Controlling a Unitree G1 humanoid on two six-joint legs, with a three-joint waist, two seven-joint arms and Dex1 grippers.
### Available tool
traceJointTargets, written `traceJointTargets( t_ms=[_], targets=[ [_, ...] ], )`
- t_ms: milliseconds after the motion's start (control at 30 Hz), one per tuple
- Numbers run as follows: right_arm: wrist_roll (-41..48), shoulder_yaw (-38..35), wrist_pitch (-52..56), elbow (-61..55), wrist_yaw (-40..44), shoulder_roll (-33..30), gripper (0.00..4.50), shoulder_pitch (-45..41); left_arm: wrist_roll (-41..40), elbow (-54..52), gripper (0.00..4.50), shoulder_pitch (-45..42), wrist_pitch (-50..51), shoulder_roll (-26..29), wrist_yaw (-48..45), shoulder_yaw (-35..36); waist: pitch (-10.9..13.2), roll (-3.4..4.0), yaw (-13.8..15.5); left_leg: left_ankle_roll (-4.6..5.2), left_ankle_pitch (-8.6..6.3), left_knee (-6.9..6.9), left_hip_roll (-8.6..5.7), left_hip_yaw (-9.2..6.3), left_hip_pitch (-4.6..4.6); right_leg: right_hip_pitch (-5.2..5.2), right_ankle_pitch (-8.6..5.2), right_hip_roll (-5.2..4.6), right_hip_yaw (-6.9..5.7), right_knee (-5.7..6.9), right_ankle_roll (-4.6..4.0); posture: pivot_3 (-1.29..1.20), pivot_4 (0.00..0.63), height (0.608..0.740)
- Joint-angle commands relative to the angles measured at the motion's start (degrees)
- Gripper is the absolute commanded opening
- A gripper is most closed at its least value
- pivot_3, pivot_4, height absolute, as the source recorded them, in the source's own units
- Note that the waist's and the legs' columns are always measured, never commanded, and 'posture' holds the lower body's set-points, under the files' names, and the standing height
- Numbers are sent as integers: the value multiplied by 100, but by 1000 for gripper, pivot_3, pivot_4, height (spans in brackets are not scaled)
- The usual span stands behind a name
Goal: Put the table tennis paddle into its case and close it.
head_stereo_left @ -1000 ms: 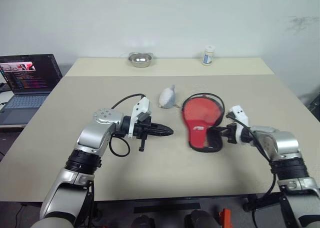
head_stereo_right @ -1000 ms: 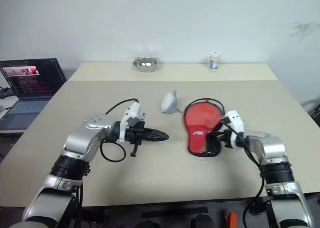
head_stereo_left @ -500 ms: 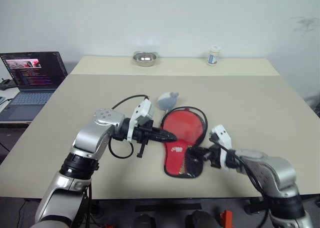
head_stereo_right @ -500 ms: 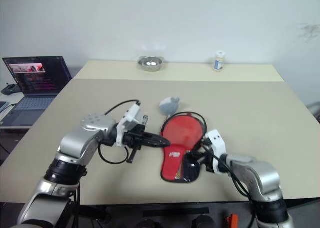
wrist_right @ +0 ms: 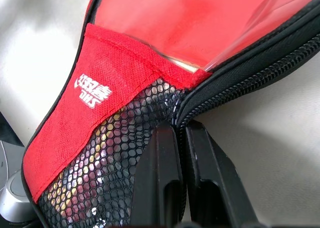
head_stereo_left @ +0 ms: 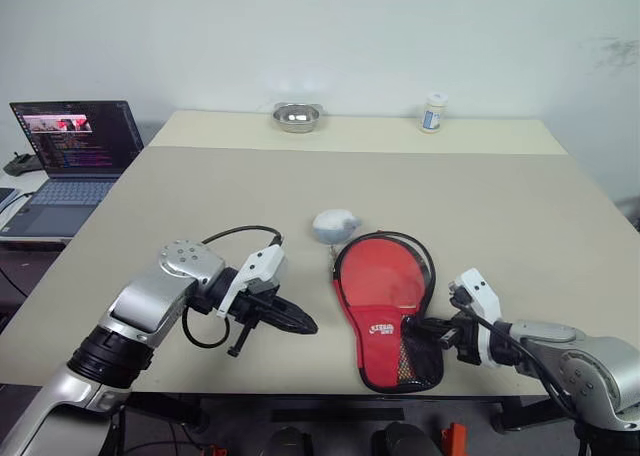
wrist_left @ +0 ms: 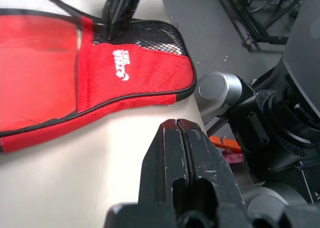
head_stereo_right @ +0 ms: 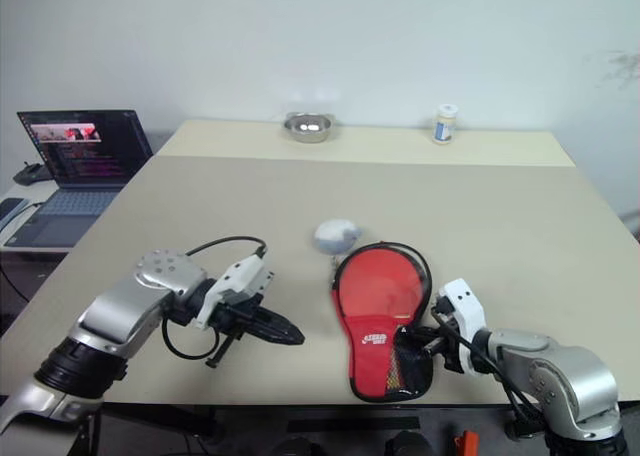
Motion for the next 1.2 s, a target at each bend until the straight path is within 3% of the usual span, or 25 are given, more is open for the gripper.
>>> traceJointTargets(
  t_ms=[33,133,233,400,600,767,867,1033,1133,1200],
  targets=[
    [113,-59,-22,-1,-16,-63,16,-138,-39,-89,0,-107,-53,-49,-286,-17,0,0,-1,0,0,0,0,0,-1,-1,0,1,0,0,0,0,150,740],
    [141,-14,15,11,-65,-55,16,-116,-23,-55,0,-104,-67,-62,-253,-6,0,0,-1,0,0,0,5,-5,-1,-1,0,3,-3,1,0,0,150,740],
    [178,-95,-30,64,-83,-28,745,-80,-20,-33,0,-108,-66,-71,-227,9,0,0,-1,0,0,0,7,-9,-1,-2,0,3,-5,3,-1,0,150,740],
    [235,-126,-156,-66,111,-327,2508,98,-14,-69,0,-92,24,-92,-96,31,0,0,-1,0,0,0,6,-9,-1,-1,0,3,-5,2,0,0,150,740],
    [198,-110,-1116,-491,1027,-1669,4485,194,-33,-140,0,12,213,-145,213,149,2,-3,6,0,0,1,-2,-11,-7,0,-1,3,-8,-8,3,0,150,740],
    [579,-231,-1628,-206,1465,-1751,4485,-800,-67,-82,0,118,257,-169,511,367,8,-5,-75,1,0,2,9,-15,-3,-1,0,3,-6,-3,4,0,150,740],
    [84,672,-2084,625,1338,-1141,4485,-1610,-77,-18,0,196,320,-290,946,615,11,-11,-87,1,0,-1,13,-24,7,1,0,7,-5,2,3,0,150,740],
    [-806,1721,-3034,2039,1224,-154,4485,-2120,-167,-56,0,259,539,-368,1288,895,8,-17,-53,0,0,-7,12,-30,-5,-6,-8,8,-16,5,-11,0,150,740],
    [-1213,2021,-3522,2653,1182,229,4500,-2160,-243,79,636,169,641,-483,1600,1184,8,-16,-41,0,1,4,1,-25,-39,-29,-4,8,-17,9,-15,0,150,740],
    [-1369,2092,-3692,2826,1177,338,4500,-2111,-291,177,1318,88,682,-553,1732,1333,8,-17,-33,0,0,8,-8,-20,-41,-28,4,-1,-15,7,-21,0,150,740]
  ],
)
